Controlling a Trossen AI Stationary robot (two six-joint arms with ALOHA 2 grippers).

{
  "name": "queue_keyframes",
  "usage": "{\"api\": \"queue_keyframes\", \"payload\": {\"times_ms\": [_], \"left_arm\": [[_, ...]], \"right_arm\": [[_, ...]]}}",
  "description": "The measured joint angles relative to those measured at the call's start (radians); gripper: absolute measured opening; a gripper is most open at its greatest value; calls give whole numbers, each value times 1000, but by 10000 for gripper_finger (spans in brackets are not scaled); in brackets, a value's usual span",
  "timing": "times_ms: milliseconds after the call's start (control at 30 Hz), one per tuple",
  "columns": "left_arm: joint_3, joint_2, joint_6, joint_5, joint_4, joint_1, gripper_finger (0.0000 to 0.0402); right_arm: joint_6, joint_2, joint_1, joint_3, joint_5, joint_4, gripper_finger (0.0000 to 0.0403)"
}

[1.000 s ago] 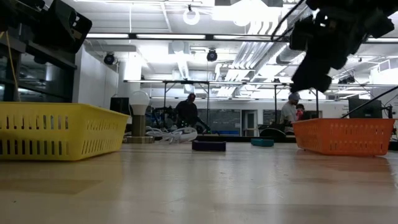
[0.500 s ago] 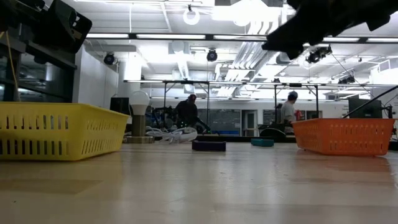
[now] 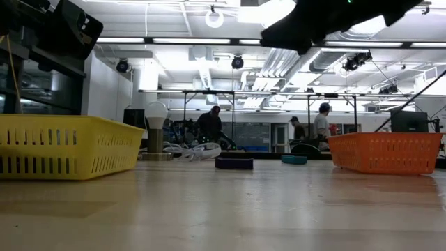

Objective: Pick & Place Office items
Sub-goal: Put the top dark blue digital clock into the orange bin

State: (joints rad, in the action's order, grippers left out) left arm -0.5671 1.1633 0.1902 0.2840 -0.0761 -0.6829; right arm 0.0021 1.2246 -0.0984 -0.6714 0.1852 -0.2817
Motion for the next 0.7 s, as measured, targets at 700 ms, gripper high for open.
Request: {"api": "queue_keyframes", "payload": {"times_ms": [700], "left_arm": [[0,0,0,0,-10,0,230]], "right_arm": [[12,264,-61,-81,331,40,144]]}}
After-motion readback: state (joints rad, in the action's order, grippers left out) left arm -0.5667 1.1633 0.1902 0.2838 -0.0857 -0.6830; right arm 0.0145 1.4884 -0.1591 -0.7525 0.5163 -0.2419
